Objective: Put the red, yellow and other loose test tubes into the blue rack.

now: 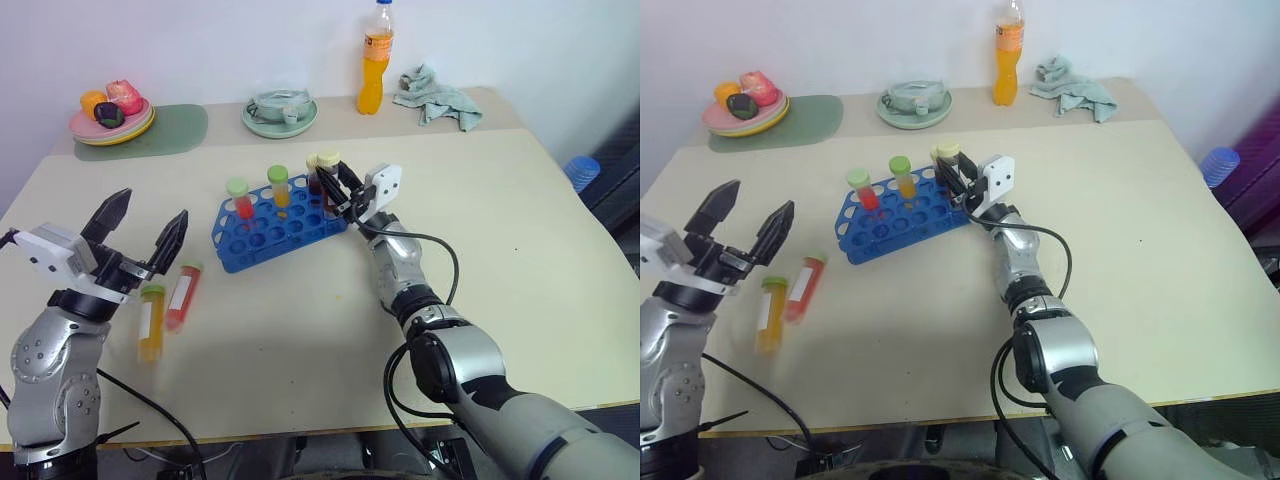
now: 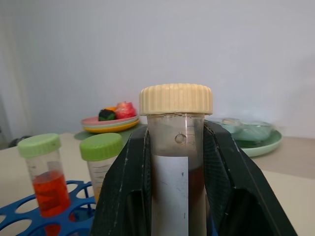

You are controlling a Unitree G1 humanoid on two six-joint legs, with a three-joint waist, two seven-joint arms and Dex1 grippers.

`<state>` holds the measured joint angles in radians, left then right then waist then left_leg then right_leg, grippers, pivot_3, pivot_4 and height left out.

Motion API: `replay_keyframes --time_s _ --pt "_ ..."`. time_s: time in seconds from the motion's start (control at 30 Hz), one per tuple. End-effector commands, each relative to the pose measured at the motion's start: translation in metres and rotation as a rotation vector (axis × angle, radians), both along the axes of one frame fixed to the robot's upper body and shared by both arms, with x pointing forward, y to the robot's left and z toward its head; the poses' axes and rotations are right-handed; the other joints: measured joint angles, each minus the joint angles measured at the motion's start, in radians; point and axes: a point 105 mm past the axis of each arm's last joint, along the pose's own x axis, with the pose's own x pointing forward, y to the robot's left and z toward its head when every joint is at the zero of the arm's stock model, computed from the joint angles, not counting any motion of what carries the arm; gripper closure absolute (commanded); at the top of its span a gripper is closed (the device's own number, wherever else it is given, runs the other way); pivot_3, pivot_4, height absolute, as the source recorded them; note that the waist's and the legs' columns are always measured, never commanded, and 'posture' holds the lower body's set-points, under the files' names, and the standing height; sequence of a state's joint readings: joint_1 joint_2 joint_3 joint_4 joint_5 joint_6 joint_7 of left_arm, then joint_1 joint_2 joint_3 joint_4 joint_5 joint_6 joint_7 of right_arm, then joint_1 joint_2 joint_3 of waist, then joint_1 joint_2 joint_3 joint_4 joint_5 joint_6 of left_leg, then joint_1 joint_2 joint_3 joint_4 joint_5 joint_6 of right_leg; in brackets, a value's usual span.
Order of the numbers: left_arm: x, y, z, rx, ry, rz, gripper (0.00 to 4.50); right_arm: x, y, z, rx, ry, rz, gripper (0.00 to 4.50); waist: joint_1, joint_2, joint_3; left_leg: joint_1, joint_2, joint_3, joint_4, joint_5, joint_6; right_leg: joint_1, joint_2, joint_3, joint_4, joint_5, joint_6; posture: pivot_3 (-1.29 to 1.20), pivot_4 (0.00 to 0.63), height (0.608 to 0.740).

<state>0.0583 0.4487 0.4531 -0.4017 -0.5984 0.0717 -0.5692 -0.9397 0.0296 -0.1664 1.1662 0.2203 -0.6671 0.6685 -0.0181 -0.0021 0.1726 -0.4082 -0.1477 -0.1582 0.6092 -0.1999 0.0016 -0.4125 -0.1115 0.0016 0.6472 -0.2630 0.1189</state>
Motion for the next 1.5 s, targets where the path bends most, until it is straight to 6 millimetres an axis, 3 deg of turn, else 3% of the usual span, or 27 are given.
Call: replay_keyframes --time_s 0.03,0.53,0.83,1.1,1.5 --pt "-0.005 0.000 0.010 0.021 -0.045 0.003 0.00 0.003 -0.001 -0.006 0.010 0.038 -0.032 3.65 0.001 0.000 0.000 0.000 0.000 0.000 0.000 0.000 0.000 0.000 0.000 0.000 0.000 0.000 0.000 0.00 0.150 0.740" --pt "-0.007 0.004 0.008 0.034 -0.007 -0.020 0.00 -0.002 -0.013 -0.013 0.045 0.009 -0.093 3.65 0.005 0.000 0.000 0.001 0.000 0.000 0.000 0.000 0.000 0.002 0.000 0.000 0.000 0.000 0.000 0.00 0.150 0.740" --pt "-0.039 -0.009 -0.018 0.067 0.202 -0.344 0.00 -0.012 -0.015 -0.024 -0.002 -0.028 -0.095 3.65 0.007 0.001 0.000 0.001 0.000 0.000 -0.002 0.000 0.000 0.001 0.000 0.001 -0.001 -0.002 -0.003 0.00 0.150 0.740" --pt "-0.046 0.002 -0.022 0.183 0.296 -0.428 0.00 -0.015 -0.014 -0.025 0.006 -0.038 -0.084 3.65 0.005 0.001 0.000 0.002 0.000 -0.001 -0.004 -0.001 -0.002 0.000 0.001 0.001 -0.001 -0.003 -0.004 0.00 0.150 0.740" --pt "-0.061 0.003 -0.027 0.195 0.387 -0.523 0.00 -0.020 -0.016 -0.037 -0.012 -0.030 -0.105 3.65 0.005 0.000 0.000 0.010 0.001 0.000 -0.015 0.000 -0.004 0.003 0.001 0.005 -0.002 -0.006 -0.007 0.00 0.150 0.740"
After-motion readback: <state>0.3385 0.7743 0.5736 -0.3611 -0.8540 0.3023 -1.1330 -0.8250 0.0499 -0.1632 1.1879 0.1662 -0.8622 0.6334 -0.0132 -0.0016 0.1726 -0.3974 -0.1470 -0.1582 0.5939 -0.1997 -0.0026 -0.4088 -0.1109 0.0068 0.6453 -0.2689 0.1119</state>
